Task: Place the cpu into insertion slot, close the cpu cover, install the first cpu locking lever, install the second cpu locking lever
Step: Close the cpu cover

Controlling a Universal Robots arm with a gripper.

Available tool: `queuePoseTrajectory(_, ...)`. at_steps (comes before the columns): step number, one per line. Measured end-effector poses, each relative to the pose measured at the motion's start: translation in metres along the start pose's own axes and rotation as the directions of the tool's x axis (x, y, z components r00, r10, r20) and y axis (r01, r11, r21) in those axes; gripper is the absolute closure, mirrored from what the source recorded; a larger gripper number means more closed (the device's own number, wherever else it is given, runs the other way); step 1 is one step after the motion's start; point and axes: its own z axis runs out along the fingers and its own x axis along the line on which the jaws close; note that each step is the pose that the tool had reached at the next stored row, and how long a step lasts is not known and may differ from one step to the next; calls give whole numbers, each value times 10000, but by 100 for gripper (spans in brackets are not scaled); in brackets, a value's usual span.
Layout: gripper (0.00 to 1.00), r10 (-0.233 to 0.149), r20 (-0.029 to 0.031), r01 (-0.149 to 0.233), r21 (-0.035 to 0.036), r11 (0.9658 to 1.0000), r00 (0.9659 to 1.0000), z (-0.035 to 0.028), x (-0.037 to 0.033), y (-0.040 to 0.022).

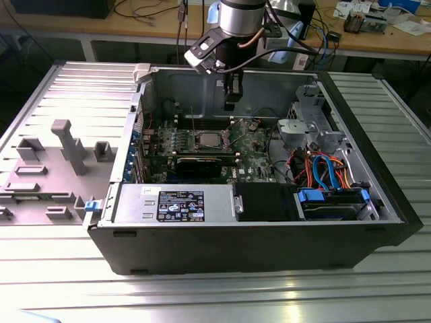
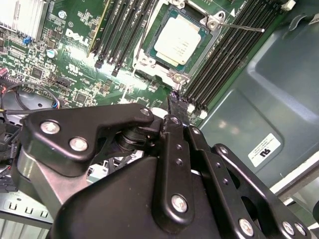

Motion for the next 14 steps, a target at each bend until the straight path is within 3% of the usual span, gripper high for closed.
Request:
queuePoseTrajectory(11, 89, -1, 0, 1, 0, 10000, 10000, 0, 0, 3)
queuePoseTrajectory(14, 89, 0, -1, 0, 0, 10000, 10000, 2, 0, 41)
